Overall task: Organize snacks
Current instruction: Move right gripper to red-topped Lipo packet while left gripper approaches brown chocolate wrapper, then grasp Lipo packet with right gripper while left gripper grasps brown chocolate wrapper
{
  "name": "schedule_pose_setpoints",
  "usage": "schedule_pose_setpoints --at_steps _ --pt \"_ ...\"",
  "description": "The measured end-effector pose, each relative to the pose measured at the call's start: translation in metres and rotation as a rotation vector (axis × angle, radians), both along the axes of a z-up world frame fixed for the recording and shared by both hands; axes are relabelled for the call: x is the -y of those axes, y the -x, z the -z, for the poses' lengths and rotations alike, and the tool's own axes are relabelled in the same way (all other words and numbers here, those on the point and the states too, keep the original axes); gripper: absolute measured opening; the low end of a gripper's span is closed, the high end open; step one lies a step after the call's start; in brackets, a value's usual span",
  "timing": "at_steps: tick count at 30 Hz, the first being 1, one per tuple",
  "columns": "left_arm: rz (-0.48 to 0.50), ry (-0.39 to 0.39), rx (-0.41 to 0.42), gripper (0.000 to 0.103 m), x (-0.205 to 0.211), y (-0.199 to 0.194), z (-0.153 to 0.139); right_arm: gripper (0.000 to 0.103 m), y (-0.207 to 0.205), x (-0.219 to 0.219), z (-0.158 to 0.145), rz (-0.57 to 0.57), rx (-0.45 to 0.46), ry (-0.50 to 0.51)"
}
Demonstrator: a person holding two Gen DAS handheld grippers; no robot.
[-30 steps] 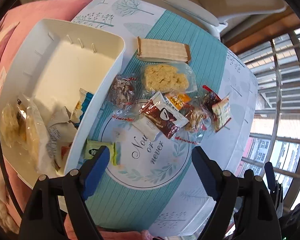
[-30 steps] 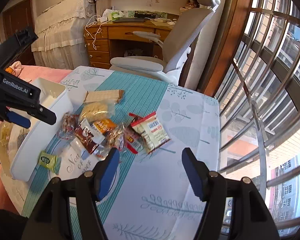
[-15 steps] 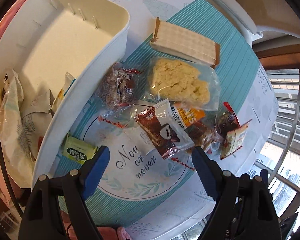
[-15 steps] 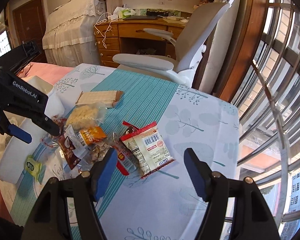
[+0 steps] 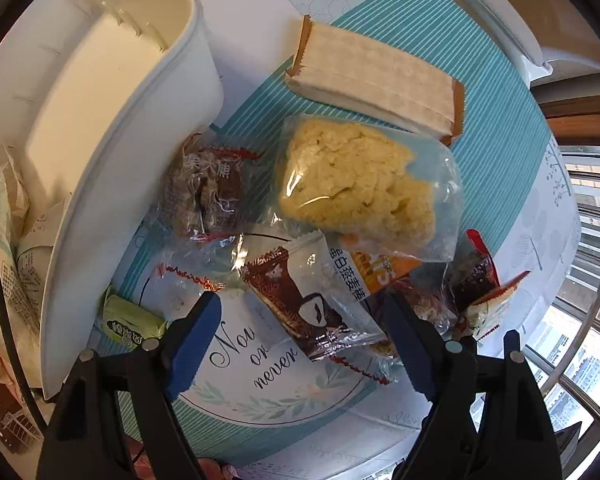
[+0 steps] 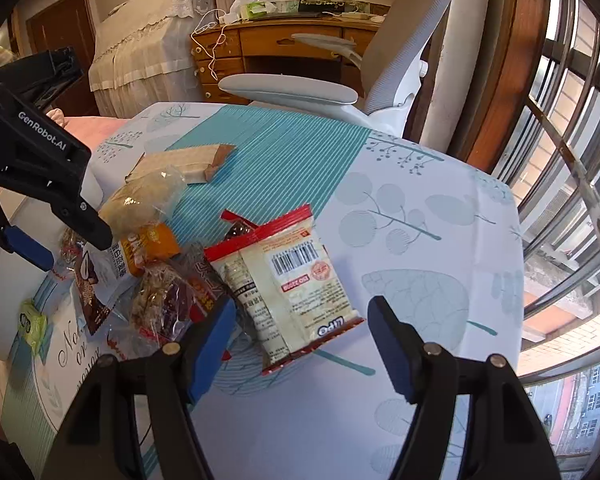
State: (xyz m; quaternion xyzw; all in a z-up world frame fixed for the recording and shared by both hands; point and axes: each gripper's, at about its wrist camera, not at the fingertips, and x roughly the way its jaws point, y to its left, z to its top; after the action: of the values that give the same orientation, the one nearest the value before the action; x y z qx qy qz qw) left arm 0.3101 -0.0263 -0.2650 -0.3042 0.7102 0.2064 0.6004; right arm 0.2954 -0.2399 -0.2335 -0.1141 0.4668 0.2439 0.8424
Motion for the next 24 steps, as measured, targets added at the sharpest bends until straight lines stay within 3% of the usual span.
schedule_pose_setpoints --at_steps 14,20,24 --pt "-0.021 0.016 -0.062 0.059 -0.001 -0.01 0.032 0.069 -0.012 -0.002 0.019 0.026 -0.023 -0.024" --pt "-0.03 -0.01 -0.068 0.043 -0.002 -0.009 0.029 0.057 -0.012 0.005 0.02 0.033 -0.038 -0.05" --pt "-0.027 -0.008 -0.061 0.038 -0.008 -0.004 0.028 0.053 -0.011 0.007 0.019 0.033 -0.04 -0.049"
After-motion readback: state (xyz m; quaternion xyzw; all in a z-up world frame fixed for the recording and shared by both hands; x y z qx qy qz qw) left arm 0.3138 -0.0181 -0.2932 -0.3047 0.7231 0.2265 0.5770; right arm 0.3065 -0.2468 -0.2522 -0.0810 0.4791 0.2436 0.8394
